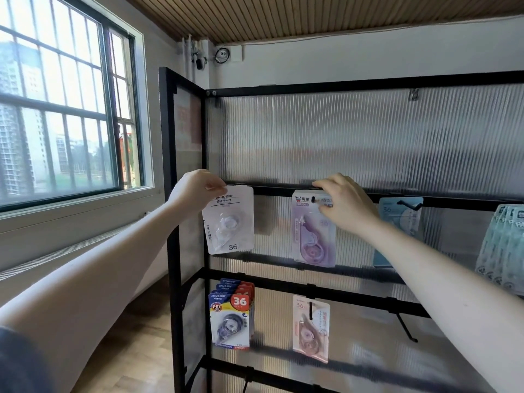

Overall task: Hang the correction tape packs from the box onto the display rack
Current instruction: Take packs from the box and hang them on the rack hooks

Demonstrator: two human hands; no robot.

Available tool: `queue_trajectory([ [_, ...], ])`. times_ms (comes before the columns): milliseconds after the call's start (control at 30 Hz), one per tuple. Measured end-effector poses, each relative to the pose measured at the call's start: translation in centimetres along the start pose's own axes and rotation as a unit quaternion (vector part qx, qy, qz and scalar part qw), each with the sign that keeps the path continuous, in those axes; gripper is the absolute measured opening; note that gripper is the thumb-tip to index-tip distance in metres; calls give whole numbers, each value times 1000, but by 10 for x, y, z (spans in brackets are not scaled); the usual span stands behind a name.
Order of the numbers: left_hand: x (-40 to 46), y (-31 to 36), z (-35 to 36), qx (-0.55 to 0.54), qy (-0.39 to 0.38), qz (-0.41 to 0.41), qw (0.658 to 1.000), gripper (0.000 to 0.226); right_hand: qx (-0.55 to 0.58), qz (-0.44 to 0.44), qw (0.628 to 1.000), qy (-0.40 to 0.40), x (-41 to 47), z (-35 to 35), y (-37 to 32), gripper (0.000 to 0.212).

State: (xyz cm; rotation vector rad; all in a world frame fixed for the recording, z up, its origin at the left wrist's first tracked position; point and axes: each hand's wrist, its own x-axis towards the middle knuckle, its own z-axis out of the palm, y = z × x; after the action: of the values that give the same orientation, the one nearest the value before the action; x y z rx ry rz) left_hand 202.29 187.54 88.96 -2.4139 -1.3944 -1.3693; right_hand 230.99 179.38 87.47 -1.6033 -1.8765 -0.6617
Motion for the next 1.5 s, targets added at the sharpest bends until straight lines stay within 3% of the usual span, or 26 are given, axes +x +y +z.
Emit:
queue_trajectory([
  [567,11,-10,-1,-54,-6,16,998,13,-24,17,1000,-6,-10,8,15,64],
  [1033,16,-16,1,-32,-15,34,999,24,-85,-2,996,-21,-11,14,12,53],
  [1333,15,-13,-1,-18,-6,54,998,26,-87,59,994,-26,-12,16,10,55],
  [1500,15,-14,4,-30,-8,35,999,24,-95,88,991,-37,-13,16,11,44],
])
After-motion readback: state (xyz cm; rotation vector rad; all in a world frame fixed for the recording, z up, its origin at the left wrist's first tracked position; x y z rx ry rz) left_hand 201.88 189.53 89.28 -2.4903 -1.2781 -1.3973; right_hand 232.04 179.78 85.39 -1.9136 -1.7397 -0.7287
